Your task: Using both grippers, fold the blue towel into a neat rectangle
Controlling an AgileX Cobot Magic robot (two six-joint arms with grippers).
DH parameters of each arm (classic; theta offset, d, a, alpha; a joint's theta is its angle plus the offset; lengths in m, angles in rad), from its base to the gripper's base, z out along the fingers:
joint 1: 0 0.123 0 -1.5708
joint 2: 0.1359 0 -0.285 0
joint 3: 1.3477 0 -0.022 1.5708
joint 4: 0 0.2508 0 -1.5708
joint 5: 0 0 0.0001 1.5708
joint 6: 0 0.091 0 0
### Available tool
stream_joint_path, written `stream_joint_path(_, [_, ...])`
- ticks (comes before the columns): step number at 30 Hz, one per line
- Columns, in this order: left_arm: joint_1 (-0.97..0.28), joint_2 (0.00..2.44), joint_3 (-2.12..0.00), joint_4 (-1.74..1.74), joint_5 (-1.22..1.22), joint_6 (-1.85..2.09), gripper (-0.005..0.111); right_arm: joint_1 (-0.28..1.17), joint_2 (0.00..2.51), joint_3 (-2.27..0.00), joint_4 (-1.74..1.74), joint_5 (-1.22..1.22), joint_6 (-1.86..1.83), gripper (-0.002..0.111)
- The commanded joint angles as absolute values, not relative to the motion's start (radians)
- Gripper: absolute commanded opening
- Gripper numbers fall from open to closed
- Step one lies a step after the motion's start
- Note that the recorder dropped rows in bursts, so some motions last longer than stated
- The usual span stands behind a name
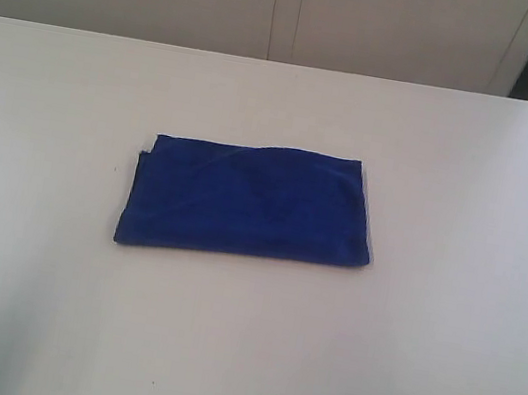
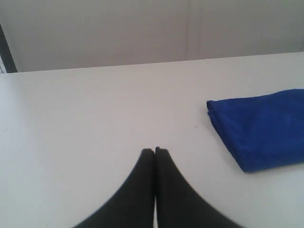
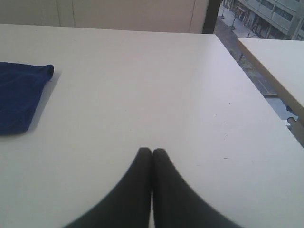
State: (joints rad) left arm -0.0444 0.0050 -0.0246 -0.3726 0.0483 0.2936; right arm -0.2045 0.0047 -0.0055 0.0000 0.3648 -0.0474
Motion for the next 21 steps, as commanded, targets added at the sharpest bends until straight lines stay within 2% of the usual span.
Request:
stream_joint_path(1, [-0.043,0.0,-0.021,-0.35,0.099,0.295,0.0,-0.21,0.0,0.0,0.0,0.348,-0.044,0.0])
stream_joint_path(12, [-0.043,0.0,-0.021,-0.335,0.15,0.319,0.0,-0.21,0.0,0.0,0.0,0.348,-0.044,0.0])
stream_joint_path(21, [-0.043,0.0,-0.018,-0.037,0.211,0.067,0.0,-0.21,0.0,0.0,0.0,0.348,-0.044,0.0])
